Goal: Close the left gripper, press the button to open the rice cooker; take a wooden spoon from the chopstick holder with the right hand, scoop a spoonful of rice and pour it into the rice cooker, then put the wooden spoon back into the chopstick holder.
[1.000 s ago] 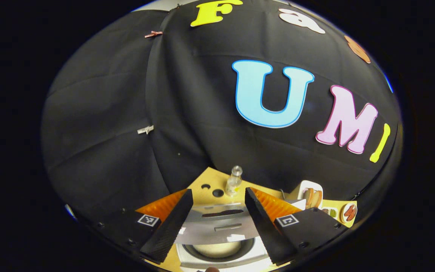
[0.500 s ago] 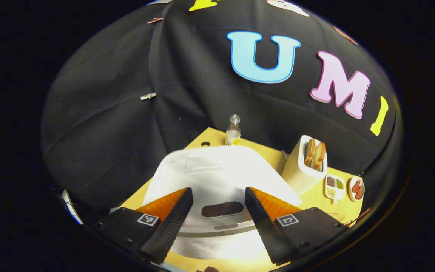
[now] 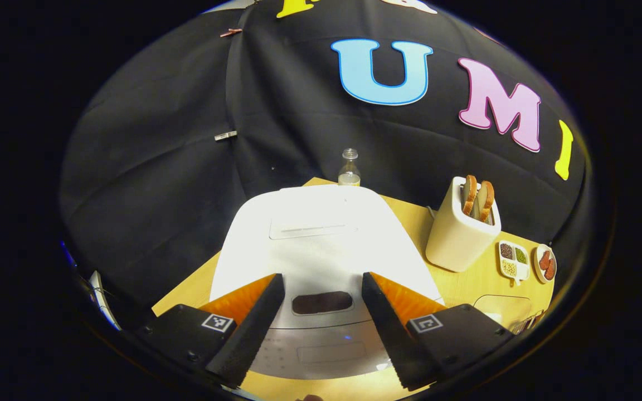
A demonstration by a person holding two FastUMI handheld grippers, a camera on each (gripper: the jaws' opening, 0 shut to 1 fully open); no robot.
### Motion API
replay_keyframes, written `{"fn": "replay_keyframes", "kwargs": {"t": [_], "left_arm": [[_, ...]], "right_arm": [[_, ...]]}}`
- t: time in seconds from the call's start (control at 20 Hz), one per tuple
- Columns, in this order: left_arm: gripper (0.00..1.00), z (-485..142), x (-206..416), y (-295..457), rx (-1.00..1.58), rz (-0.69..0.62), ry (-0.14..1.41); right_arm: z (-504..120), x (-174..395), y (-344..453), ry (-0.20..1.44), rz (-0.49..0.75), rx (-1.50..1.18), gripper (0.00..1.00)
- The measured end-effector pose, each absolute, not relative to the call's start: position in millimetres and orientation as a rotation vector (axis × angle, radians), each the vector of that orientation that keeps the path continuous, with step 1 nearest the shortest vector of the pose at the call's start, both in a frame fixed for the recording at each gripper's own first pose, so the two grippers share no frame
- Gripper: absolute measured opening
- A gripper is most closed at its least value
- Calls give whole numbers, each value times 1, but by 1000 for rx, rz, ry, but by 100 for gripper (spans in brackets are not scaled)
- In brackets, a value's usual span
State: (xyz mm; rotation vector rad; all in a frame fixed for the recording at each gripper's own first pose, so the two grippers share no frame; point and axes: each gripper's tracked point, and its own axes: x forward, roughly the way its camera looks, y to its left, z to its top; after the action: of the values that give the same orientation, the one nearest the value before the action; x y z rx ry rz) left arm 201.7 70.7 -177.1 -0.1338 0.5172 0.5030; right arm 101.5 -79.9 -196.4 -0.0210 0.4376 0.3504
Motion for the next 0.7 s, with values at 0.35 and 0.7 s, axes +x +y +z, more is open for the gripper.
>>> {"fn": "replay_keyframes", "kwargs": {"t": [0.35, 0.7], "left_arm": [[97, -146, 176, 29, -89, 415, 464], [96, -35, 84, -55, -39, 243, 209]], "right_arm": [[-195, 108, -89, 407, 335, -43, 100], [-111, 101, -85, 261, 273, 1, 99]]}}
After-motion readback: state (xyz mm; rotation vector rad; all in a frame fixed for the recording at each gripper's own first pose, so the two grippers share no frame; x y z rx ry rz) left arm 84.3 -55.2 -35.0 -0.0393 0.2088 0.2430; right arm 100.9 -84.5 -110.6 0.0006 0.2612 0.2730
